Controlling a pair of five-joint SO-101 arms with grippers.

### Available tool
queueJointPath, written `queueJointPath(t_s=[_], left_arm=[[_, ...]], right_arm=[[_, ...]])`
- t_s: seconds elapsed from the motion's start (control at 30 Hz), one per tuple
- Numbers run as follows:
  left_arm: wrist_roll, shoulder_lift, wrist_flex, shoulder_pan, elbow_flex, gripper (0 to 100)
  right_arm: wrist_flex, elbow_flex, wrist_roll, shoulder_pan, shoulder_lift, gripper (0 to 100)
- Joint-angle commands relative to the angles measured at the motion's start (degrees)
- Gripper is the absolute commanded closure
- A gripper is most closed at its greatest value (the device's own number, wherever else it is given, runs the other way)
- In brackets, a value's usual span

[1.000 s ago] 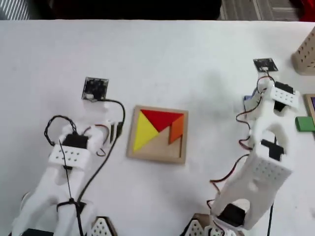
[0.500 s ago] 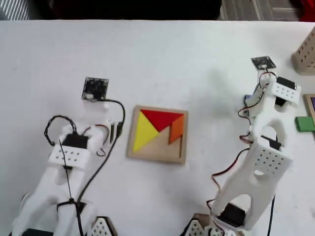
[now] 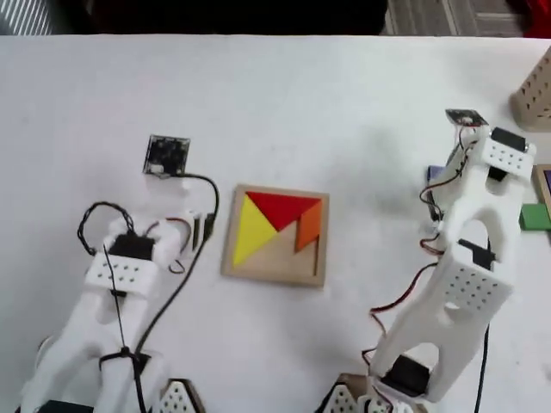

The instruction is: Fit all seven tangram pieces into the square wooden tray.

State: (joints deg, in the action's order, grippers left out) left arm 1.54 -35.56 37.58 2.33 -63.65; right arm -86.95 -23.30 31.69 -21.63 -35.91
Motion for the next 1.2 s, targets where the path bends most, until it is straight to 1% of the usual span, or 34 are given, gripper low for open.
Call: queueJointPath(t_s=[0.0,0.07,0.2,0.37,0.47,0.57,0.77,0.9,1.17], left_arm=[[0.7,-1.5,-1.1,-0.6,2.6,80],[0.7,-1.5,-1.1,-0.7,2.6,80],[0.8,-1.5,-1.1,-0.8,2.7,79],[0.8,-1.5,-1.1,-1.7,3.2,79],[0.8,-1.5,-0.8,-2.0,3.3,79],[0.9,-1.5,-0.8,-2.2,3.3,79],[0.9,-1.5,-0.8,-2.2,3.3,79],[0.9,-1.5,-0.8,-2.2,3.3,79],[0.9,-1.5,-0.8,-2.2,3.3,79]], right_arm=[[-8.0,-0.6,-0.5,3.3,7.9,98.1],[-11.2,0.5,-0.5,5.3,10.2,98.1],[-10.0,11.3,-3.8,10.3,18.1,98.1],[-2.8,29.1,-7.4,19.6,33.2,98.1],[1.8,37.0,-10.3,25.5,39.9,98.1],[4.3,40.0,-13.7,30.4,41.2,98.1],[9.9,40.6,-20.1,38.8,38.0,98.1],[14.2,40.7,-23.5,41.1,36.8,98.1],[25.6,47.7,-23.6,40.7,34.9,98.1]])
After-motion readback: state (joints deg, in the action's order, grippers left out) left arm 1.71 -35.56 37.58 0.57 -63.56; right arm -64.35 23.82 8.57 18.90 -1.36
